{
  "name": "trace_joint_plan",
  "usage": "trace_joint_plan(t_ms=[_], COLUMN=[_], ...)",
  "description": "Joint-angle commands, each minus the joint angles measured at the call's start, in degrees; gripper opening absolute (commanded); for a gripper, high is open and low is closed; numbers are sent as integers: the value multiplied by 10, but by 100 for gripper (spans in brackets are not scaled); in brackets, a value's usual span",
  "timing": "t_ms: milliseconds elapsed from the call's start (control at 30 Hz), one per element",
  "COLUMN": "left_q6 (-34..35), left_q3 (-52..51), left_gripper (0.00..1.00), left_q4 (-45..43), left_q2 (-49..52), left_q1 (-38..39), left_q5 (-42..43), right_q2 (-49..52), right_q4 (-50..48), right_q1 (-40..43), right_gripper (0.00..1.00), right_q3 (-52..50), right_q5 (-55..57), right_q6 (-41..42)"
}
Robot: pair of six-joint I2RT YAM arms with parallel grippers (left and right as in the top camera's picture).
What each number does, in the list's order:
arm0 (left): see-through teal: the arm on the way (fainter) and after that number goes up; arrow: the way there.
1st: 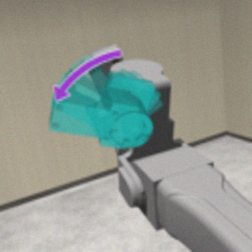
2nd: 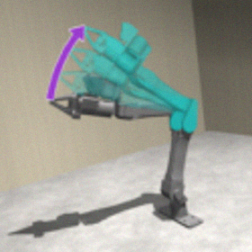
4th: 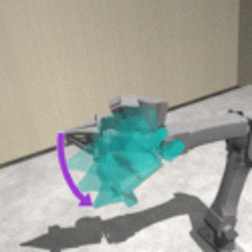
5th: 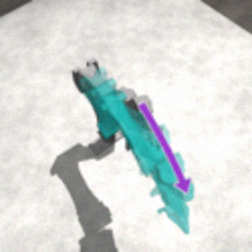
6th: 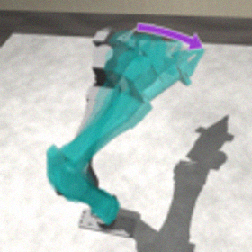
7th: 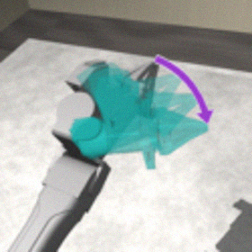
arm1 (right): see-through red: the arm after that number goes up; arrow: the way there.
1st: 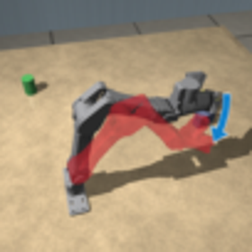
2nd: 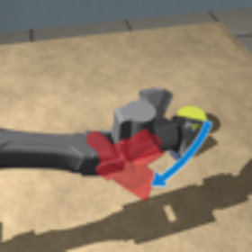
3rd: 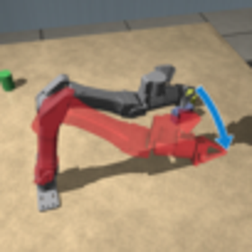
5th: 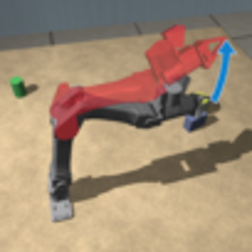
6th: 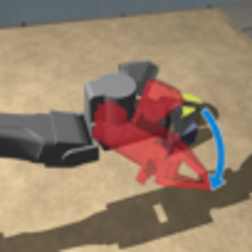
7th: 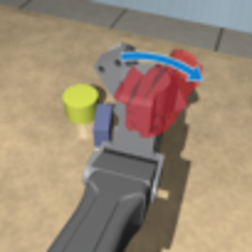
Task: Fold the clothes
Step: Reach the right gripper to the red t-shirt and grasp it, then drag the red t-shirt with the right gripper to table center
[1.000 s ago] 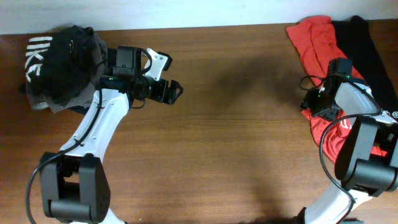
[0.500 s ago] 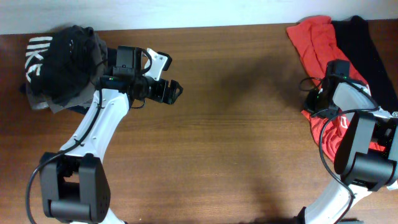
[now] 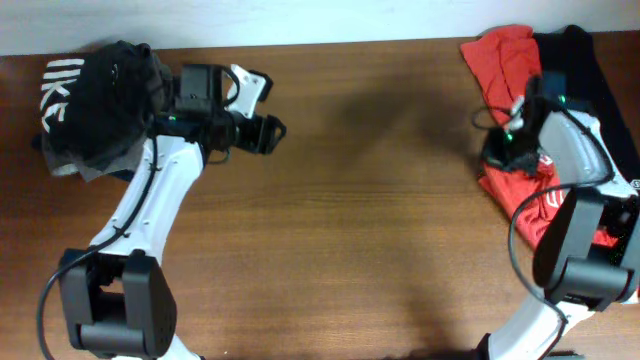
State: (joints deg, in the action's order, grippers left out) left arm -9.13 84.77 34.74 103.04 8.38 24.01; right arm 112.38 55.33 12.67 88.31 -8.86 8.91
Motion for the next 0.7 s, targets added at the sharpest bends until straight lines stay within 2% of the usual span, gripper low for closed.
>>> trace_joint_plan(t_ms=[0,100,200,400,567,667], left_q6=[9,9,9,9,9,9], left_q3=[71,120,157,166,166,166], left_gripper=[71,72,71,71,72,71], left_q4=[27,61,86,93,100,107], left_q2=[1,1,1,1,1,1], left_q1=[-31,-61,-101,-176,-225,-244], left_q5=[0,-1,-1,0,0,0], right_q2=[-47,-47,-47,-43,-32,-30], right_q4=[9,-2,-44,-158,-222,-228], right_q1=[-90,-167,-269,-467,-577,-618], right_gripper=[4,4,4,4,4,4], right_q3=[52,66,66,66,66,66], right_q5=[-92,-92,-92,-83,-63,-54], right_q6=[-31,-24,23,90,107,107])
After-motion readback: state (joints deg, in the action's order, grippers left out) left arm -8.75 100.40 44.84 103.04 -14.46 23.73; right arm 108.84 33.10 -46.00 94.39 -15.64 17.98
